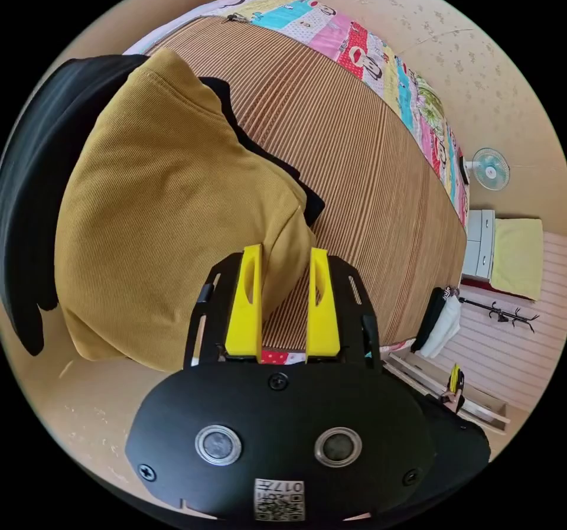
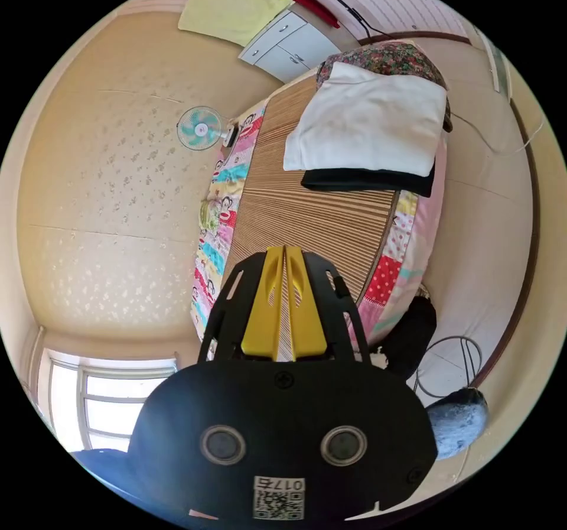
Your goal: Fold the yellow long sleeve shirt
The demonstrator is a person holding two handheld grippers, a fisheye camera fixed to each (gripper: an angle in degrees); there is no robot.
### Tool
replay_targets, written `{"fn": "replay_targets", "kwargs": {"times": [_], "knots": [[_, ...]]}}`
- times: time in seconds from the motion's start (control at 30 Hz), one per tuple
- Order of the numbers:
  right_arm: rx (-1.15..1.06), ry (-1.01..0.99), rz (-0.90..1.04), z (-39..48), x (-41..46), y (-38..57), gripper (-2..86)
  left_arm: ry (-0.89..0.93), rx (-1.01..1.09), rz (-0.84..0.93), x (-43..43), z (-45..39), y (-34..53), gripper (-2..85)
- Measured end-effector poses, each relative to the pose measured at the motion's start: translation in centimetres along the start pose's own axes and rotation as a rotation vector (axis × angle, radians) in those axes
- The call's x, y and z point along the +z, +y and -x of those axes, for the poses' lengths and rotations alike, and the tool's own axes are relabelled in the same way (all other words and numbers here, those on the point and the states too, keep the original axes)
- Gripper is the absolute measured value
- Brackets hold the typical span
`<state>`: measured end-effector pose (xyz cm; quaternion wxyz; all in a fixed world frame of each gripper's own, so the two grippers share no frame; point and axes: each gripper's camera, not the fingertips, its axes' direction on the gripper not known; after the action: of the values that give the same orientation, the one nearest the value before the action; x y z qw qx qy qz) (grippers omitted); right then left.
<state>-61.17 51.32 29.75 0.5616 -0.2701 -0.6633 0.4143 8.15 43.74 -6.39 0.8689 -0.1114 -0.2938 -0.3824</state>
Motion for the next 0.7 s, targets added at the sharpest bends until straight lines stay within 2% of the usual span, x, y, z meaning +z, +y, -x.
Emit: {"fn": "replay_targets", "kwargs": {"times": [0.1,0.17,0.23,0.3,0.33,0.4,0.43,0.5,0.63,0.7], "knots": [[0.02,-0.129,-0.079,-1.6,-3.0,3.0,0.3,0.048,-0.002,-0.036,1.4,0.9,1.3,5.0],[0.01,-0.248,-0.137,-3.4,-4.7,5.8,0.3,0.12,-0.001,0.011,2.3,1.7,1.5,4.1],[0.008,-0.292,-0.174,-4.7,-5.8,7.3,0.3,0.246,-0.02,0.062,2.9,3.0,1.5,3.2],[0.005,-0.313,-0.203,-5.7,-6.8,8.1,0.3,0.525,0.023,0.055,2.6,5.0,1.6,1.4],[-0.006,-0.33,-0.223,-6.0,-7.5,8.2,0.3,0.609,0.056,0.043,2.2,5.4,1.6,1.1],[-0.06,-0.361,-0.253,-5.6,-8.3,8.0,0.3,0.935,0.237,-0.009,-0.3,5.8,1.7,0.3],[-0.112,-0.381,-0.264,-4.9,-8.7,7.6,0.2,1.008,0.297,-0.03,-1.4,5.7,1.8,0.1],[-0.202,-0.408,-0.261,-3.3,-8.8,7.0,0.2,1.239,0.546,-0.121,-6.2,4.9,2.5,-0.2],[-0.443,-0.48,-0.183,2.5,-7.1,6.0,0.3,1.449,0.895,-0.259,-14.2,2.8,4.3,-0.4],[-0.584,-0.516,-0.147,5.8,-6.2,6.2,0.4,1.58,1.169,-0.331,-19.1,-0.3,6.3,-0.3]]}}
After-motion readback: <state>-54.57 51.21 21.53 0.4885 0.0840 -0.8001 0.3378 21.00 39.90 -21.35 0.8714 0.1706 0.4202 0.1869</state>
